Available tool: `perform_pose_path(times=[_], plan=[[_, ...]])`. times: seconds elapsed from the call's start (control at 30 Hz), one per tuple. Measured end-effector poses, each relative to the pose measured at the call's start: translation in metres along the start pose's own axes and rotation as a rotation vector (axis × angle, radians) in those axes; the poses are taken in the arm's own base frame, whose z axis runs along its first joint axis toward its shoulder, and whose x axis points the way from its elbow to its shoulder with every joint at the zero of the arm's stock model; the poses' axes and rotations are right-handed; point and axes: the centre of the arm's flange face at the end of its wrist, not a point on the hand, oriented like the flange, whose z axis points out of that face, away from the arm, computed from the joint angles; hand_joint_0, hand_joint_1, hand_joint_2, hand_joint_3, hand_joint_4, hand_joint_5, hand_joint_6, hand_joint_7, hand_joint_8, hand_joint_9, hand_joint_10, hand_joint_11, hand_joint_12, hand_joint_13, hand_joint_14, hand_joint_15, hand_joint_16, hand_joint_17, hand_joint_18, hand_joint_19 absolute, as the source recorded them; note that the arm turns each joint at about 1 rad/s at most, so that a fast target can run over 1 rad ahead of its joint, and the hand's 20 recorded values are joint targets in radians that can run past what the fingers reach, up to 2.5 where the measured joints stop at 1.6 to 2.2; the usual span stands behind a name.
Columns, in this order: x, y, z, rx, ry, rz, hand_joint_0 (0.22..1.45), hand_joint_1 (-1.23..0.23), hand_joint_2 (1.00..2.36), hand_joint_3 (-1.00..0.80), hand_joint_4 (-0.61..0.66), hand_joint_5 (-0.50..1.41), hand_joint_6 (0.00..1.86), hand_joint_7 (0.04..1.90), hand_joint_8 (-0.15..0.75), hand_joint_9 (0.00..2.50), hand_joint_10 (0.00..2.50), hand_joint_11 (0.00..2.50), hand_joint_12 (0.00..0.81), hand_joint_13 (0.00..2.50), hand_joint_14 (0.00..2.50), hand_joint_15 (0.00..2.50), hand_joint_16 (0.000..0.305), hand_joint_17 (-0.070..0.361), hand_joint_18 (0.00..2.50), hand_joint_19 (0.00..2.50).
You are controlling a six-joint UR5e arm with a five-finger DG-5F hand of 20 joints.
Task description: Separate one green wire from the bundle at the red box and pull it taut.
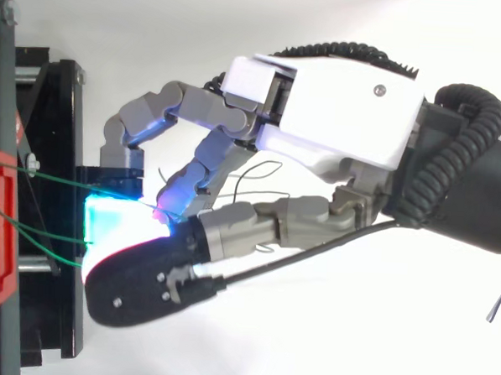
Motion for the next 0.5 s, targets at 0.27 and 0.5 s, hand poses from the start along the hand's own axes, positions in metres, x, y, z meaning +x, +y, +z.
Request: perform_pose_path(times=[0.27,0.5], plan=[[-0.0036,-0.0019,-0.0005,0.014,-0.004,-0.010,0.58,-0.67,1.01,-0.33,0.07,-0.16,0.87,1.10,0.253,1.24,0.02,1.39,0.404,0.95,0.03,0.75,0.049,0.110,0.81,0.72],[-0.0048,-0.0027,-0.0008,0.020,-0.005,-0.014,0.60,-0.79,1.01,-0.20,0.05,-0.17,0.89,1.06,0.272,1.20,0.02,1.37,0.419,0.95,0.02,0.74,0.053,0.118,0.84,0.68]])
